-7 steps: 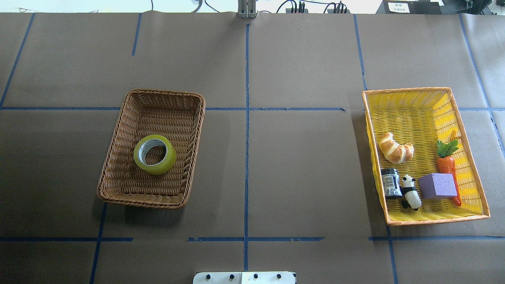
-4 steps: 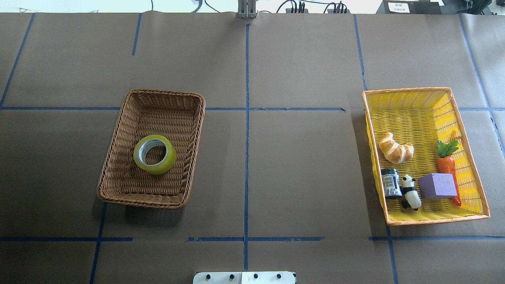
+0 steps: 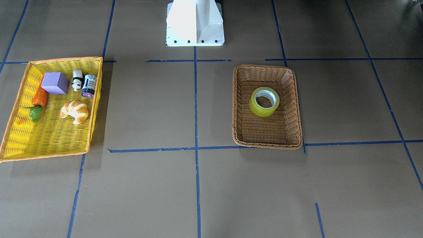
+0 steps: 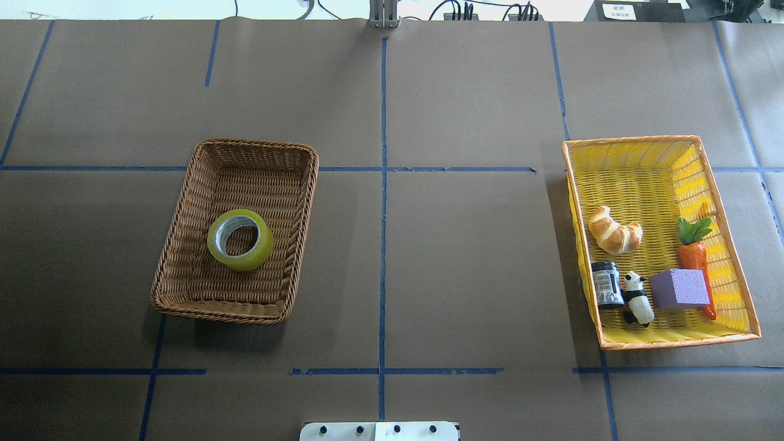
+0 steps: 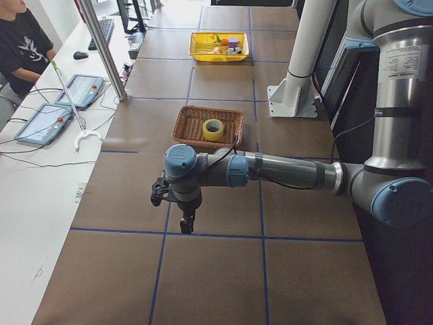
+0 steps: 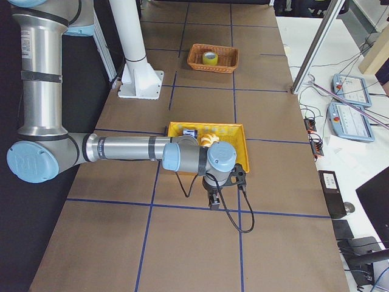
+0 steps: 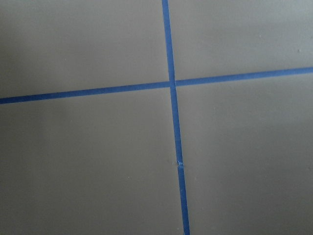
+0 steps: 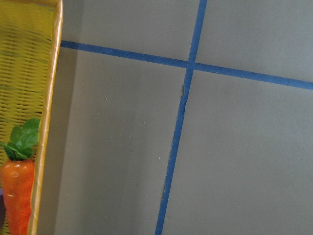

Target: Move tape to another basket

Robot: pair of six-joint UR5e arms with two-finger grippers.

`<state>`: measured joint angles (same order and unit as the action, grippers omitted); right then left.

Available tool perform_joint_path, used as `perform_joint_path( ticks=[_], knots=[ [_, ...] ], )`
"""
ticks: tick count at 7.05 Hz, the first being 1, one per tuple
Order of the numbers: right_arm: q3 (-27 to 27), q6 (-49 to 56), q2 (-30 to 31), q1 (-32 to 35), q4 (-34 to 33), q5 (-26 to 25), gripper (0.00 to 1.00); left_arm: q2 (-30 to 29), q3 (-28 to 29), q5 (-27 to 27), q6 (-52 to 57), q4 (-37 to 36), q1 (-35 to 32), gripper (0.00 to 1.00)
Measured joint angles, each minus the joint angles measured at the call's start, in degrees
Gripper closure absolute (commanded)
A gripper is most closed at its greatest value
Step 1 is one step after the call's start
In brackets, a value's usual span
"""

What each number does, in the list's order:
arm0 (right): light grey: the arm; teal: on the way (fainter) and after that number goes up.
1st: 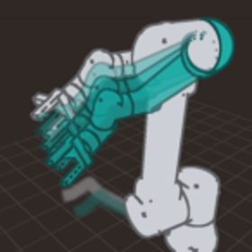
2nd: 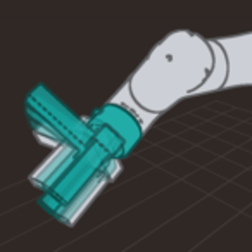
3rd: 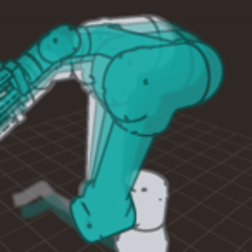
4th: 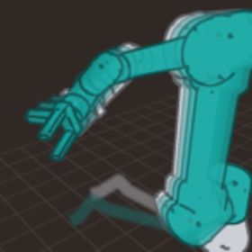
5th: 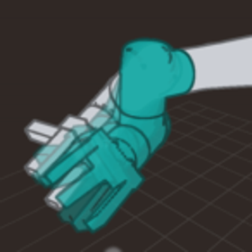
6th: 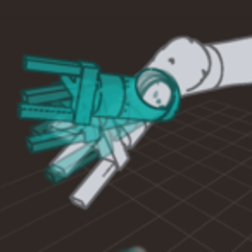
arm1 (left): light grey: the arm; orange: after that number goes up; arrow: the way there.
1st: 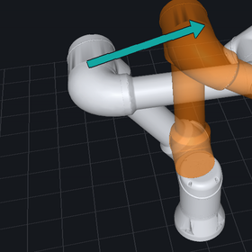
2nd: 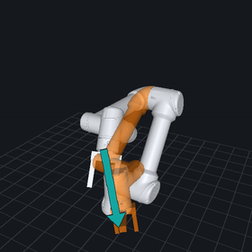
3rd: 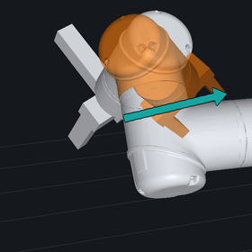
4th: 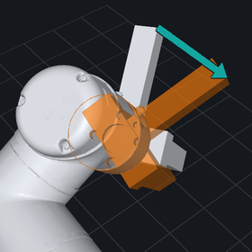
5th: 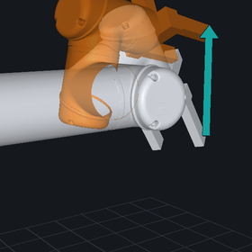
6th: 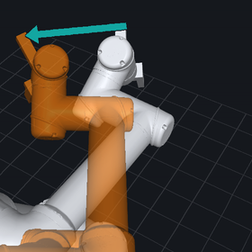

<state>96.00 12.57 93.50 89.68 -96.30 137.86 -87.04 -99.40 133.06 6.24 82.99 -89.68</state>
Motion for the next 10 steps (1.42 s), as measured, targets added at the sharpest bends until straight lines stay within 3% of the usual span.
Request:
perform_joint_path(
  ticks=[10],
  knots=[
    [-0.6,-0.5,-2.2,-0.4,0.1,-1.7,0.0,1.1,-0.9,0.0,0.4,0.8,0.1,0.0]
  ],
)
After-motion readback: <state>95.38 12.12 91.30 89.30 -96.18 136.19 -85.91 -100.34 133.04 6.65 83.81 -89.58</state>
